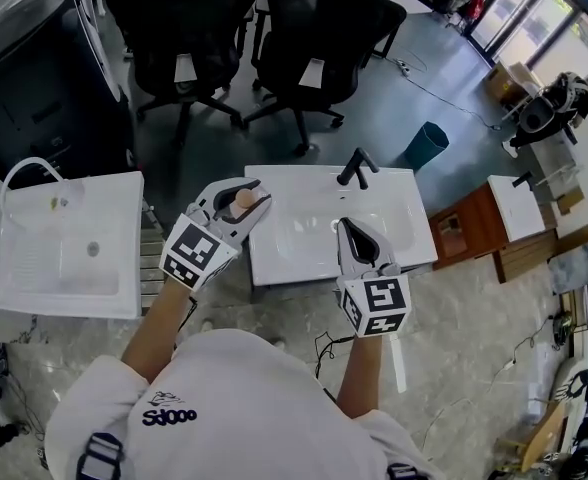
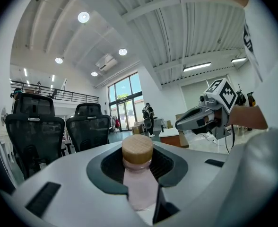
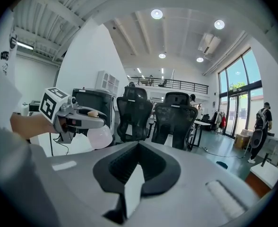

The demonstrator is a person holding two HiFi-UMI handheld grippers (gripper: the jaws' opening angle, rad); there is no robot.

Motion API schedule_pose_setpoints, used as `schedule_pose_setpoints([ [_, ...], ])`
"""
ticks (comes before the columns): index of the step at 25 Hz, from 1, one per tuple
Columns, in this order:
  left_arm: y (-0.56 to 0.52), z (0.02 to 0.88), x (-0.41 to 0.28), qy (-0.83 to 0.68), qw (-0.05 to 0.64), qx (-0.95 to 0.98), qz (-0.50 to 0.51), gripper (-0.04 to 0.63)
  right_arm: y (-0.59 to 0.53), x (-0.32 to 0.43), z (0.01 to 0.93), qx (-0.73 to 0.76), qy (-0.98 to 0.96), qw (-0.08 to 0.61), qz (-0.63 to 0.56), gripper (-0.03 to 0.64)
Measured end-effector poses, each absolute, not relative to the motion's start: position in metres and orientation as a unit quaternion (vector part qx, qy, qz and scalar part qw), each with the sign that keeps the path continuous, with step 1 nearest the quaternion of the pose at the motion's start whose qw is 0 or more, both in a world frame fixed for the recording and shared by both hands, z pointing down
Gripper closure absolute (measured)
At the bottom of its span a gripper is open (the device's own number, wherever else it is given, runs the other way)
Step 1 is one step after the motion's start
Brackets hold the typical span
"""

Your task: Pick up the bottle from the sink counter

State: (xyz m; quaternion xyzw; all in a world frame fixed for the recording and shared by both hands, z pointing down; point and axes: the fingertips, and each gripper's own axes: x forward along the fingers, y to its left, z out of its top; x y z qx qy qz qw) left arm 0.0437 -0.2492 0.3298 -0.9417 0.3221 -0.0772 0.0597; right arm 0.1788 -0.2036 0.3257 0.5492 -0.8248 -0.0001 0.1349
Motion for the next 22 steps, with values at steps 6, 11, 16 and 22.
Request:
schedule_pose_setpoints([
  [6, -0.245, 0.332, 0.043, 0.319, 0.055, -0.943, -0.080, 0.482, -0.201, 0.179, 0.326, 0.555, -0.822, 0.129, 0.005, 0.607],
  [11, -0.245, 0.337, 0.041, 0.317, 0.054, -0.943, -0.088, 0.482, -0.200, 0.179, 0.328, 0.557, -0.821, 0.128, 0.008, 0.607],
  [16, -0.242, 0.336, 0.041, 0.315, 0.051, -0.944, -0.087, 0.482, -0.198, 0.177, 0.328, 0.557, -0.821, 0.128, 0.009, 0.607],
  [22, -0.237, 0.340, 0.039, 0.314, 0.049, -0.944, -0.089, 0.482, -0.193, 0.177, 0.333, 0.559, -0.819, 0.127, 0.011, 0.607],
])
